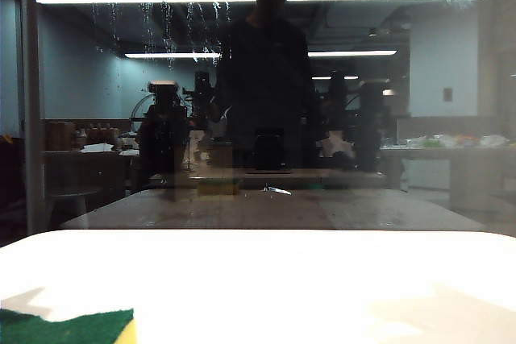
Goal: Reach upward to find where there is water on the glass, pick up the sponge from the table, dry the water, and finally place the sponge back on the table.
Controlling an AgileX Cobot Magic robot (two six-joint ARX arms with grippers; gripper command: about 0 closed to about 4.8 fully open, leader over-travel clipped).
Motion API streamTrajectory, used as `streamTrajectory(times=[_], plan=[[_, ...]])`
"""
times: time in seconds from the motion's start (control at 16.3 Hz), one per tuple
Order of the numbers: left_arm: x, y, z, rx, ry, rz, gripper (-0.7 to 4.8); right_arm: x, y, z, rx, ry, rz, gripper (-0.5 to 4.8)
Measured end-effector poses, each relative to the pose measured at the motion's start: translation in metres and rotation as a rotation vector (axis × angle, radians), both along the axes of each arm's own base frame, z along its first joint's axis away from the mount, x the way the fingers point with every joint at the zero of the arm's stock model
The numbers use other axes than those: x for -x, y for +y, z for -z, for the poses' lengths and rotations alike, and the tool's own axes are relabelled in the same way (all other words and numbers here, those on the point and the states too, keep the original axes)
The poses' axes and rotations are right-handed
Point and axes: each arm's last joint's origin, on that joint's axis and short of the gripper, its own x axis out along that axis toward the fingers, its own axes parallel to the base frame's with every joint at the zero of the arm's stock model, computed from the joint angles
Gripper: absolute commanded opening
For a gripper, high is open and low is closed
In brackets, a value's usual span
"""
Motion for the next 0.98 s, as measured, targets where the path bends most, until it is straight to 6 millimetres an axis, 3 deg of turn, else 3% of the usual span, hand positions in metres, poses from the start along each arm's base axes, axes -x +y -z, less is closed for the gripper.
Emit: streamTrajectory(times=[0.98], plan=[[-0.0005,-0.0008,0.0003,0.031,-0.021,0.024,-0.06,0.0000,-0.0002,-0.0013,0.019,-0.019,0.007,-0.05]])
